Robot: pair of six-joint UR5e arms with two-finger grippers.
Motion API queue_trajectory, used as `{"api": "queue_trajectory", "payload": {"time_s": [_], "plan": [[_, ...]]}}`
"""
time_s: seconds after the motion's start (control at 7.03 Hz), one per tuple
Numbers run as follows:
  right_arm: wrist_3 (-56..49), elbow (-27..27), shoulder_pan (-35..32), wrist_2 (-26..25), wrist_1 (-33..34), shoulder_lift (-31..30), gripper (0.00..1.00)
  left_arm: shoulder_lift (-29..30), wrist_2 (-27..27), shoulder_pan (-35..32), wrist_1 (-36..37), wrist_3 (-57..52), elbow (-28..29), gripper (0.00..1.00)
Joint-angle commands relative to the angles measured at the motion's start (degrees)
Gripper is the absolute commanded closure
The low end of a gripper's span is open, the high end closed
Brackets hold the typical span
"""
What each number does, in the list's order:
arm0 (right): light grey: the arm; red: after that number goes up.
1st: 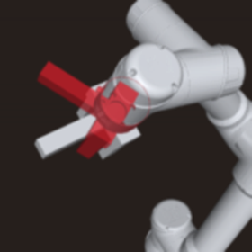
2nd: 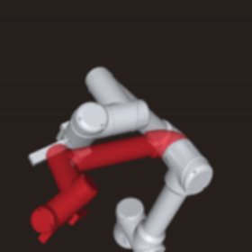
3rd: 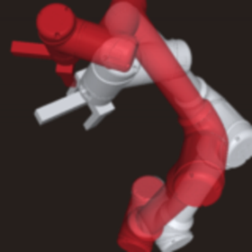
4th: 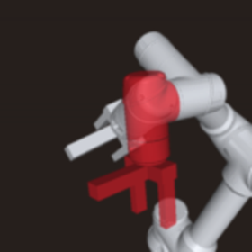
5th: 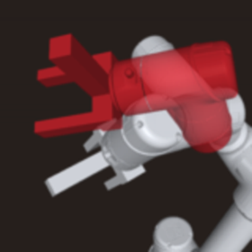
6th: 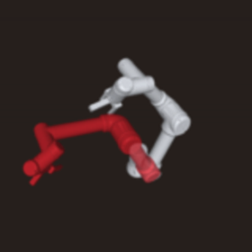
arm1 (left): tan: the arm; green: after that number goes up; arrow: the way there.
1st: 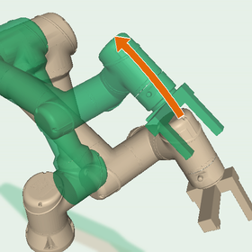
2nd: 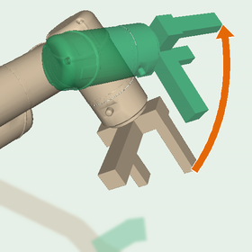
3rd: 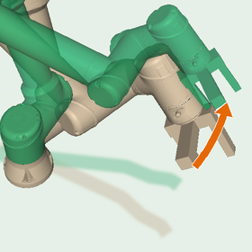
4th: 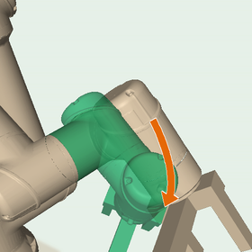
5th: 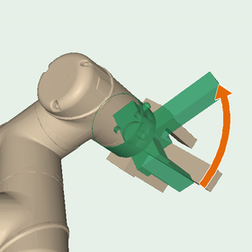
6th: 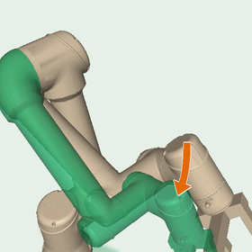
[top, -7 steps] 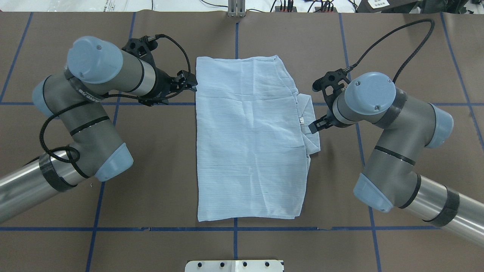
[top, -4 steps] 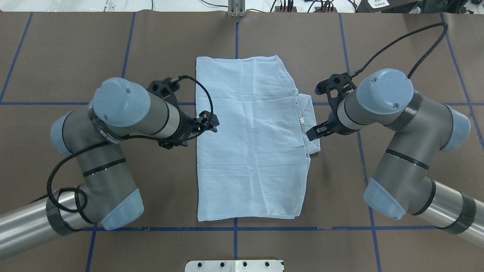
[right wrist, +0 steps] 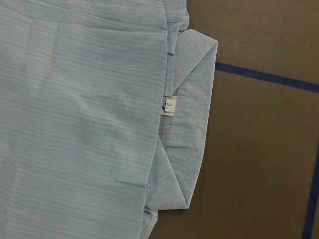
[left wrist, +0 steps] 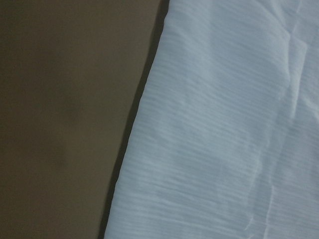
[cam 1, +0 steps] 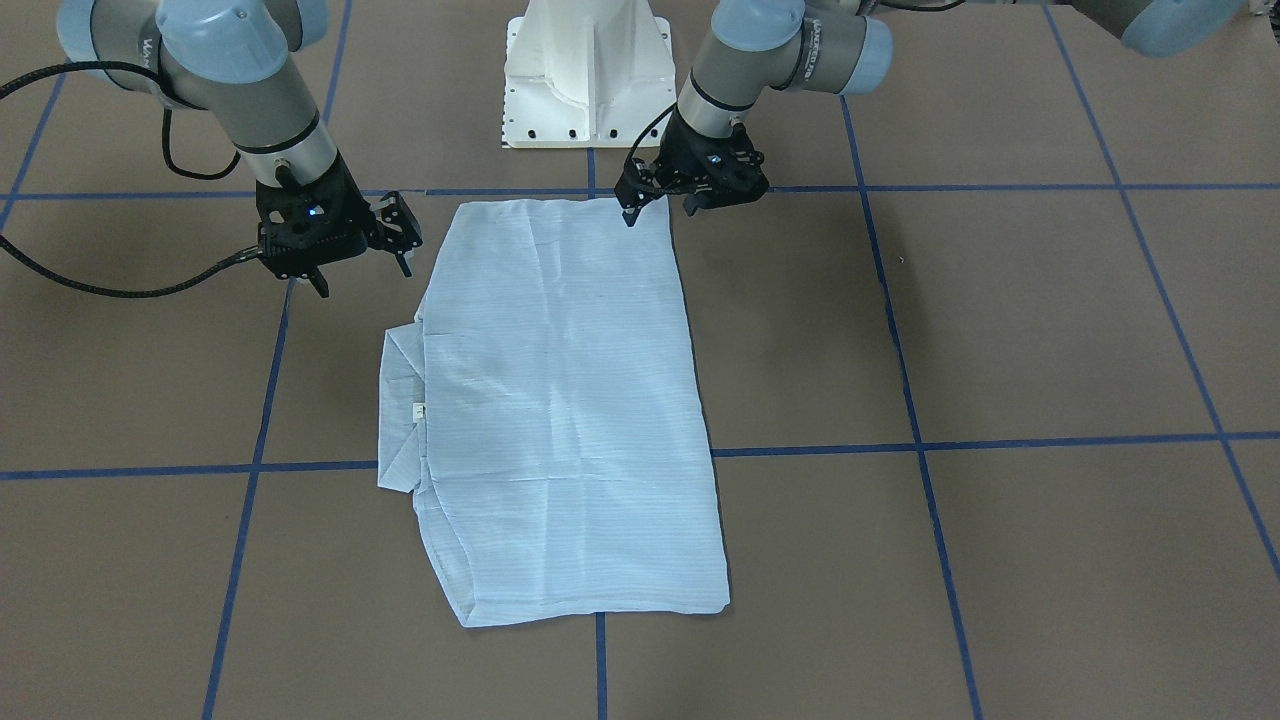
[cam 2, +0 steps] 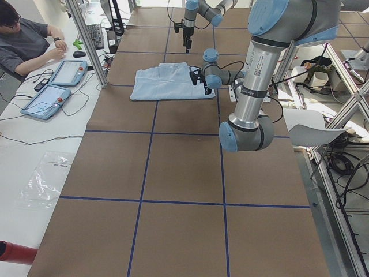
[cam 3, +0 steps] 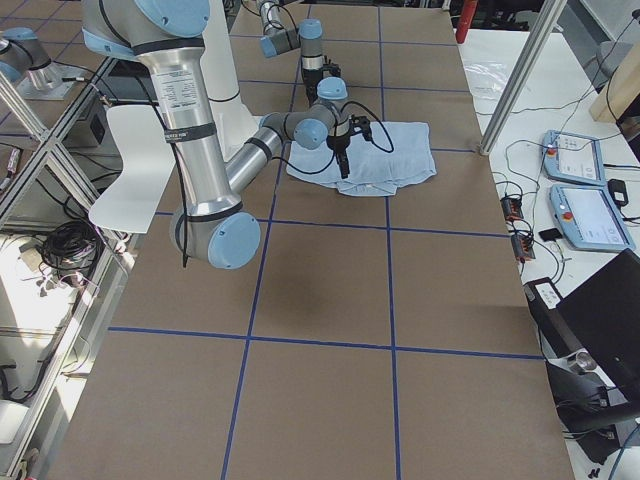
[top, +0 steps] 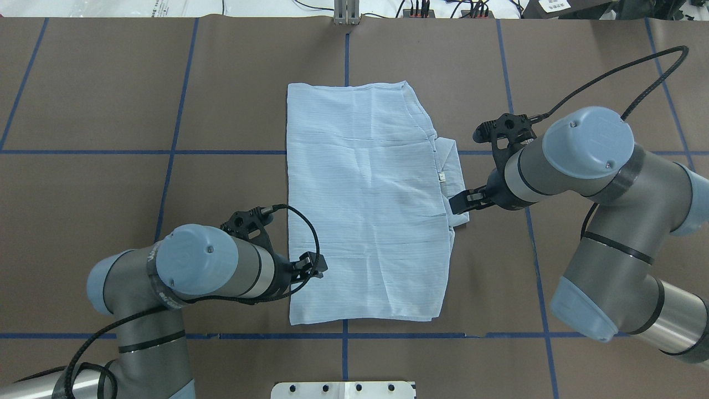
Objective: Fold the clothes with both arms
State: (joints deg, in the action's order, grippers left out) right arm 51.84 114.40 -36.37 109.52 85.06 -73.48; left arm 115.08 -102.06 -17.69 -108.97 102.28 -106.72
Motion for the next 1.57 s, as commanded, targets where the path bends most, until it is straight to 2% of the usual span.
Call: {"api": "queue_trajectory", "payload": {"time_s": [0.0,0.14,0.28,0.43,1.0,1.42], "plan": [[0.6,0.3,0.4,0.1,0.0,0.0,0.0,-0.9,0.7,3.3,-1.0,0.9,0.2,0.02],[0.6,0.3,0.4,0.1,0.0,0.0,0.0,-0.9,0.7,3.4,-1.0,0.9,0.5,0.05],[0.6,0.6,0.4,0.1,0.0,0.0,0.0,-0.9,0.7,3.5,-0.9,0.9,0.7,0.14],[0.6,0.8,0.4,0.1,0.0,0.1,0.0,-0.9,0.7,3.7,-0.8,0.9,1.6,0.17],[0.6,0.6,0.4,0.1,0.0,0.3,0.0,-0.2,0.5,4.2,-0.9,0.9,2.8,0.26],[0.5,0.6,0.4,0.1,0.0,0.1,0.0,-0.2,0.4,4.1,-0.9,0.8,2.7,0.48]]}}
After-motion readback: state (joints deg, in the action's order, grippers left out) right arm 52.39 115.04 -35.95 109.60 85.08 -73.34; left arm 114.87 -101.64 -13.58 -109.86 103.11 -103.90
